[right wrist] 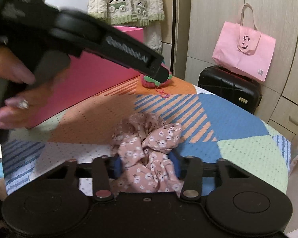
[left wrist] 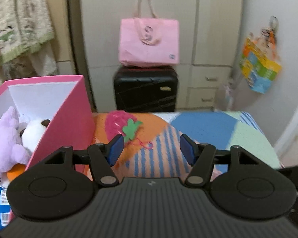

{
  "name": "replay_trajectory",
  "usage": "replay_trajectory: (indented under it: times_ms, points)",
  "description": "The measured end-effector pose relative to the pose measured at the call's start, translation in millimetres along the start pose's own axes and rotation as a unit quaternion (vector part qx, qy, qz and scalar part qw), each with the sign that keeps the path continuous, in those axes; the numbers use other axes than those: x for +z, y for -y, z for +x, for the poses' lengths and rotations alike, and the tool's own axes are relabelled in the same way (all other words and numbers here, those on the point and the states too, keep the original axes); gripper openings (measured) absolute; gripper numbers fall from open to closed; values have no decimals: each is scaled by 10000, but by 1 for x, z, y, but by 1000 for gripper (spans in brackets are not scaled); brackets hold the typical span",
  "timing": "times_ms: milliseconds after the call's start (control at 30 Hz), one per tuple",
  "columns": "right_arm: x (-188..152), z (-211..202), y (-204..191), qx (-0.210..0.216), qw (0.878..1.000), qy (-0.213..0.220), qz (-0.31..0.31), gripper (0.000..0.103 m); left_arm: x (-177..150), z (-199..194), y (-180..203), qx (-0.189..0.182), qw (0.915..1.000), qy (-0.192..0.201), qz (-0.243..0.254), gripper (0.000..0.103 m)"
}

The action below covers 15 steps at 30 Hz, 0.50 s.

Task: Organize soft objects
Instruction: 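Close the right gripper on the pink floral scrunchie, then close the left gripper on the pink strawberry plush while the right gripper holds the scrunchie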

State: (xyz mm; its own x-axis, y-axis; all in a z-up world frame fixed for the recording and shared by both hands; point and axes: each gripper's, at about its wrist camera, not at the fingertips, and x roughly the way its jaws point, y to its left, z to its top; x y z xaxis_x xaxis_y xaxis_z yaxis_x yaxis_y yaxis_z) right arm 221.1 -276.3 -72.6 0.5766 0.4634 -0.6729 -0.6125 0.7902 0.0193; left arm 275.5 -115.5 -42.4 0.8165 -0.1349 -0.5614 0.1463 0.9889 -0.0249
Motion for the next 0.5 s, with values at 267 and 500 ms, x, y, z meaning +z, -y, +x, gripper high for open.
replay_trajectory:
  times_ms: [267, 500]
  points:
    - [7, 1, 32, -552, 9981, 153, 214, 29, 2, 28, 8, 757, 9968, 266, -27, 62]
    - [18, 12, 57, -746, 9947, 384, 595, 30, 7, 58, 18, 1312, 9912, 145, 96, 63]
